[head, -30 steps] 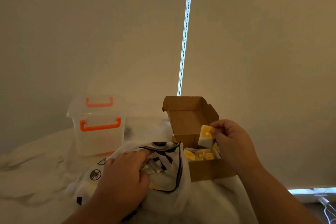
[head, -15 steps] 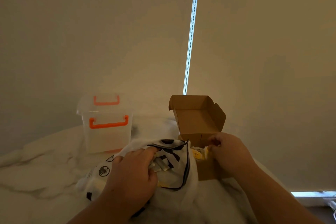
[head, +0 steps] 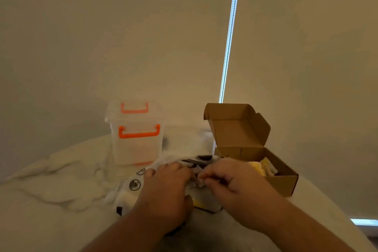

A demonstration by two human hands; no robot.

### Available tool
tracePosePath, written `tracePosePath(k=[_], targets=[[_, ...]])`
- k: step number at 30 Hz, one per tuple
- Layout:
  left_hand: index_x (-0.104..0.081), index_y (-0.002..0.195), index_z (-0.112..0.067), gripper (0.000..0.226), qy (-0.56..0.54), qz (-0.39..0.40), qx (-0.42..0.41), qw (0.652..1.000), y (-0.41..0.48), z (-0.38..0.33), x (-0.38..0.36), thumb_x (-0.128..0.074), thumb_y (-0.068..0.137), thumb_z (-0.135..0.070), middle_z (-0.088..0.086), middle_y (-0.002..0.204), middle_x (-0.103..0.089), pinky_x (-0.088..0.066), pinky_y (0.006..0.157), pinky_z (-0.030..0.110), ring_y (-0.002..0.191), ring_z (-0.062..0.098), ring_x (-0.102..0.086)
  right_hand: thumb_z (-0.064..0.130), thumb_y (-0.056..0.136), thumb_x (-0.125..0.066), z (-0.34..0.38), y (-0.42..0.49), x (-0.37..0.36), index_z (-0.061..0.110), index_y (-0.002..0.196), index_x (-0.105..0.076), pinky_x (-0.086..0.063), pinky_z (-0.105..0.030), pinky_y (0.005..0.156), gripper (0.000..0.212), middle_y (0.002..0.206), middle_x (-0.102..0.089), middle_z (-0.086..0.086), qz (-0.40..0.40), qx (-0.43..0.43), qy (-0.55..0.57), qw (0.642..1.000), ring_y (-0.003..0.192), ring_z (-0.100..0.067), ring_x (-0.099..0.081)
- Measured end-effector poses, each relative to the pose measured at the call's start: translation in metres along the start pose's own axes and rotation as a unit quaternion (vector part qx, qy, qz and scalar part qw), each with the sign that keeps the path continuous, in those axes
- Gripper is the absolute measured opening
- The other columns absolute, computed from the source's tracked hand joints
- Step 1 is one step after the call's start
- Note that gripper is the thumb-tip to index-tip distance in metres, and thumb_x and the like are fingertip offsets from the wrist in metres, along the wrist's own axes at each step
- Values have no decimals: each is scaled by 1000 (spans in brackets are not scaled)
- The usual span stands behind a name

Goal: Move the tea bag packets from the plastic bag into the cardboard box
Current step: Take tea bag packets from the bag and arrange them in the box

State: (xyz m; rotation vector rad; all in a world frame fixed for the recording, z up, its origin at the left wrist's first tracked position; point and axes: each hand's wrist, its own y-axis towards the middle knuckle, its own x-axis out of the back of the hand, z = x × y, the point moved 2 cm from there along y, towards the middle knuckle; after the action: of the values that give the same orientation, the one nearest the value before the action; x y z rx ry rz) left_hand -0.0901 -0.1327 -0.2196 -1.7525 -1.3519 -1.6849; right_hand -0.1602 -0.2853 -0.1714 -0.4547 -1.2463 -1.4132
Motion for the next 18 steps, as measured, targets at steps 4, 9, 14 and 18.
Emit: tracePosePath(k=[4, 9, 14, 18], targets=[[-51, 122, -44, 46, 40, 58, -32, 997, -1, -3, 4, -49, 78, -58, -23, 120, -49, -23, 99, 39, 120, 10, -33, 19, 96, -51, -19, 6, -17, 29, 111, -71, -49, -24, 91, 27, 106, -67, 12, 72, -66, -60, 993, 99, -6, -60], [-58, 113, -42, 44, 63, 121, -19, 990, -2, -6, 8, -51, 78, -67, -19, 103, -51, -21, 101, 40, 115, 12, -36, 19, 96, -54, -18, 12, -21, 32, 134, -58, -44, -34, 107, 40, 137, -56, 4, 196, -136, -111, 965, 124, -18, -52], [-61, 113, -38, 36, 136, 139, -1, 981, -3, -12, 6, -44, 88, -58, -12, 114, -59, -20, 99, 46, 115, 18, -39, 35, 92, -60, -22, 9, -27, 26, 120, -67, -48, -34, 99, 30, 122, -63, 2, 246, -142, -148, 947, 113, -19, -57], [-64, 111, -39, 29, 152, 154, 34, 976, -1, -22, 2, -51, 88, -50, -5, 120, -54, -21, 99, 48, 121, 29, -34, 32, 94, -55, -17, 14, -32, 15, 113, -69, -51, -33, 89, 29, 110, -66, -5, 283, -145, -161, 934, 101, -24, -62]])
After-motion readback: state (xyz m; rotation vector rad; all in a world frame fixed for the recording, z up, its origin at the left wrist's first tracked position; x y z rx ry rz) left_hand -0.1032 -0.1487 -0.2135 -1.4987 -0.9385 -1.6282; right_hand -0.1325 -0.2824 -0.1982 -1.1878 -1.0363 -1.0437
